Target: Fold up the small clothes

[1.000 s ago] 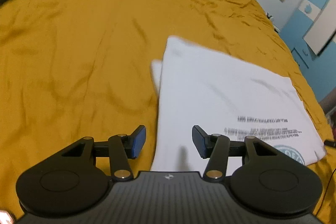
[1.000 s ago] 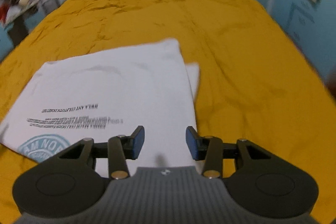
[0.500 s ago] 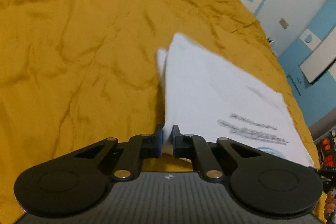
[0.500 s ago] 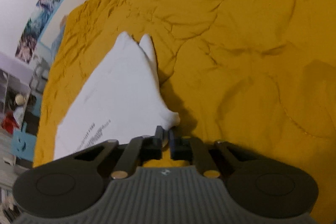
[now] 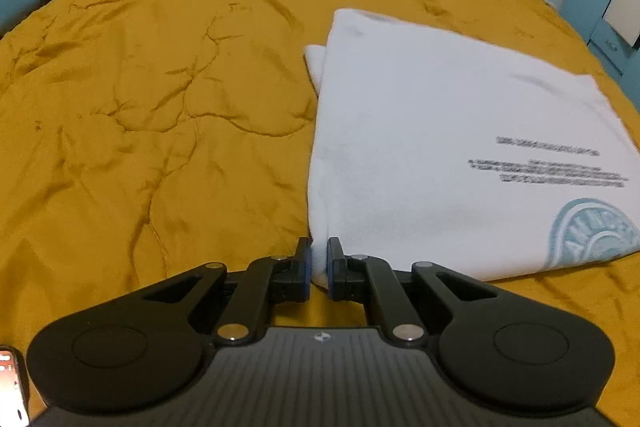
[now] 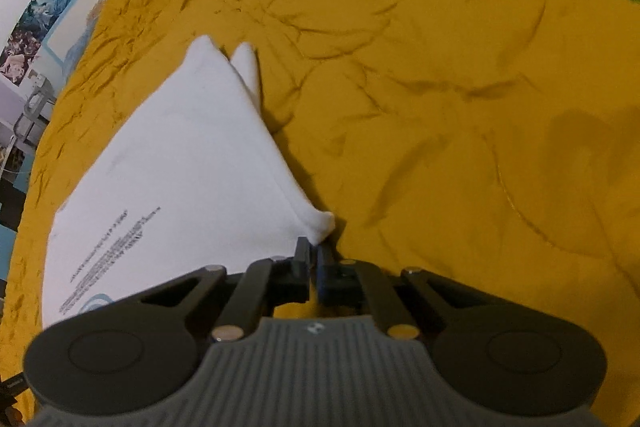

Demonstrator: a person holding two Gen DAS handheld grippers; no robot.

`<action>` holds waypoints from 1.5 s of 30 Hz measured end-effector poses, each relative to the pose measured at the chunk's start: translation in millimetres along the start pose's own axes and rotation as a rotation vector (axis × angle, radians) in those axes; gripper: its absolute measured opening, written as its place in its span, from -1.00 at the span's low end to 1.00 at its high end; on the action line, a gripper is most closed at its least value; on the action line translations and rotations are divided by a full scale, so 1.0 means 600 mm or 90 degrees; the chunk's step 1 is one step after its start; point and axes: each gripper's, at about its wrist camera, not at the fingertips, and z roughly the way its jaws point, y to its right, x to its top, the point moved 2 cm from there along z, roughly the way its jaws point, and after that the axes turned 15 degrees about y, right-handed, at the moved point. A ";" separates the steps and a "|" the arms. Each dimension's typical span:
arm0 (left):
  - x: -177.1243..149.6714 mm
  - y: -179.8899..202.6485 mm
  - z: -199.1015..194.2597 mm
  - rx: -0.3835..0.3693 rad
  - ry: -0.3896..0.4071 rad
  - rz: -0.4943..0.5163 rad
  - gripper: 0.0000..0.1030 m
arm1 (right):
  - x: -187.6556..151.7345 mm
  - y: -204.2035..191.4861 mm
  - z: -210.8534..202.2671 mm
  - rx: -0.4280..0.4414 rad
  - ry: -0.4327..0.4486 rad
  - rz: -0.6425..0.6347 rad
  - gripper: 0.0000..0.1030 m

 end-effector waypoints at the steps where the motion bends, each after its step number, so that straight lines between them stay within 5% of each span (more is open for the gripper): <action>1: -0.002 0.004 0.004 0.005 -0.002 0.012 -0.83 | -0.002 -0.001 0.000 -0.002 -0.001 -0.005 -1.00; 7: 0.011 -0.001 -0.015 -0.006 0.017 0.018 -0.60 | 0.028 -0.027 -0.008 0.012 0.015 -0.087 -1.00; 11: 0.012 -0.022 -0.027 -0.037 0.031 -0.037 -0.52 | 0.057 -0.038 -0.037 0.038 0.073 -0.149 -0.53; 16: 0.007 -0.041 -0.013 -0.061 0.027 -0.126 -0.52 | 0.084 -0.034 0.006 0.075 0.041 -0.127 -0.53; 18: 0.006 -0.041 -0.010 -0.062 0.028 -0.136 -0.60 | 0.083 -0.033 0.028 0.081 0.027 -0.117 -0.80; 19: 0.006 -0.039 -0.011 -0.062 0.029 -0.137 -0.79 | 0.082 -0.035 0.035 0.078 0.021 -0.121 -0.94; 27: 0.048 -0.036 -0.047 -0.077 0.048 -0.096 -0.87 | 0.116 -0.037 -0.031 0.125 0.072 -0.080 -1.00; 32: 0.021 -0.044 -0.005 -0.060 -0.008 -0.087 -0.87 | 0.079 -0.007 0.018 0.067 0.023 -0.100 -1.00; 35: 0.005 -0.044 0.008 -0.052 -0.005 -0.064 -0.86 | 0.070 0.008 0.034 0.065 0.026 -0.068 -1.00; 41: 0.020 -0.020 -0.003 -0.020 -0.037 0.007 -0.81 | 0.070 -0.013 0.035 0.043 0.035 -0.132 -1.00; 45: 0.035 -0.001 -0.035 0.006 0.000 0.074 -0.50 | 0.070 -0.044 0.000 0.012 0.070 -0.217 -0.62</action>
